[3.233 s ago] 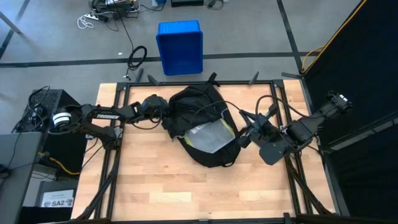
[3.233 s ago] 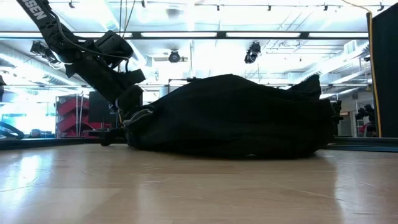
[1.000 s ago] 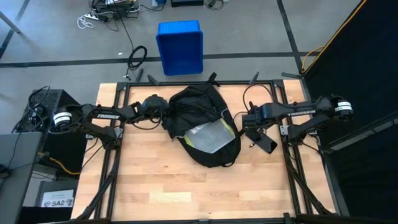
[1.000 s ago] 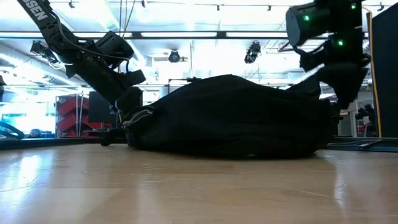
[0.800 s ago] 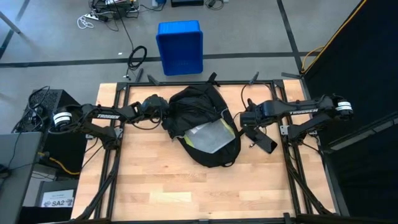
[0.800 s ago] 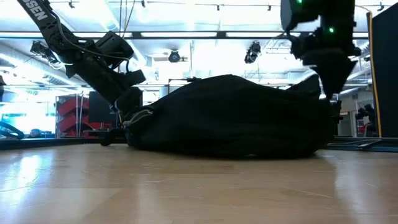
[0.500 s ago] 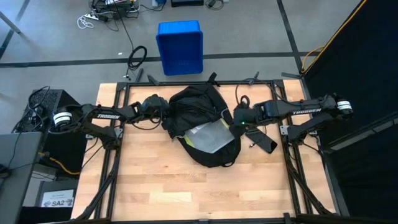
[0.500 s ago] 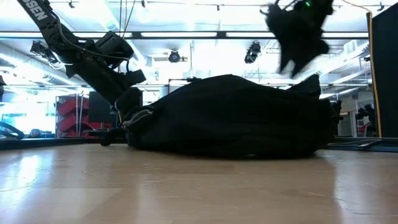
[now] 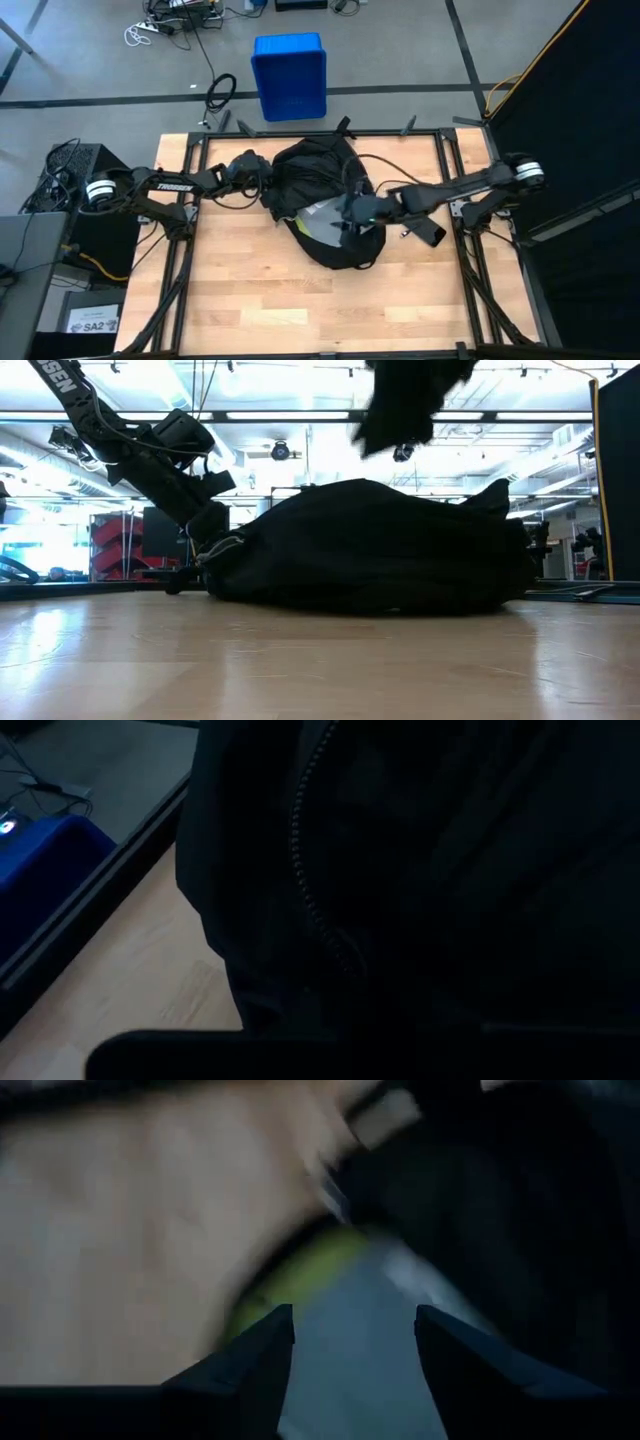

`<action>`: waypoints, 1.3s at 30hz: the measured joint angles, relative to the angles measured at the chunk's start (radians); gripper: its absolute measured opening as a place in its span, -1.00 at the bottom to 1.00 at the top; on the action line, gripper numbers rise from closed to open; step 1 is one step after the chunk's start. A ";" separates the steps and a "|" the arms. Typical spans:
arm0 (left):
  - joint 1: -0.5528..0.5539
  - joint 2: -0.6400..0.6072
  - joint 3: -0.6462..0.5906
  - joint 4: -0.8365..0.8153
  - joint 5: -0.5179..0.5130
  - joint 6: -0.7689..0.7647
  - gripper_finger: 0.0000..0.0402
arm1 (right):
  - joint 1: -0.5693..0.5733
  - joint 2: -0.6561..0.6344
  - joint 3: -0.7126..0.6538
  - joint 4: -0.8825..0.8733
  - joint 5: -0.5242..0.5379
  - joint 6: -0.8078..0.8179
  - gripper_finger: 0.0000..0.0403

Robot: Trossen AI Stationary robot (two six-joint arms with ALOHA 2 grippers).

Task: Unpack backpack
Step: Remove the yellow zip bag from the backpack

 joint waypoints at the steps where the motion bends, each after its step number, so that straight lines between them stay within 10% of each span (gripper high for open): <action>1: 0.000 0.000 0.000 0.001 0.000 0.000 -1.00 | -0.016 0.022 0.001 -0.040 0.001 0.018 -0.11; 13: 0.000 -0.001 0.002 0.008 0.002 0.031 -1.00 | -0.205 0.167 -0.009 -0.541 -0.023 0.222 -0.25; 22: 0.001 -0.001 0.002 -0.013 -0.014 0.034 -1.00 | -0.202 0.169 -0.016 -0.405 -0.295 0.066 -0.10; 33: 0.001 -0.001 0.002 -0.011 -0.002 0.033 -1.00 | -0.200 0.162 -0.218 -0.096 -0.254 0.031 0.38; 39: 0.001 -0.001 0.002 -0.007 -0.013 0.031 -1.00 | -0.203 0.157 -0.307 0.066 -0.212 0.055 0.31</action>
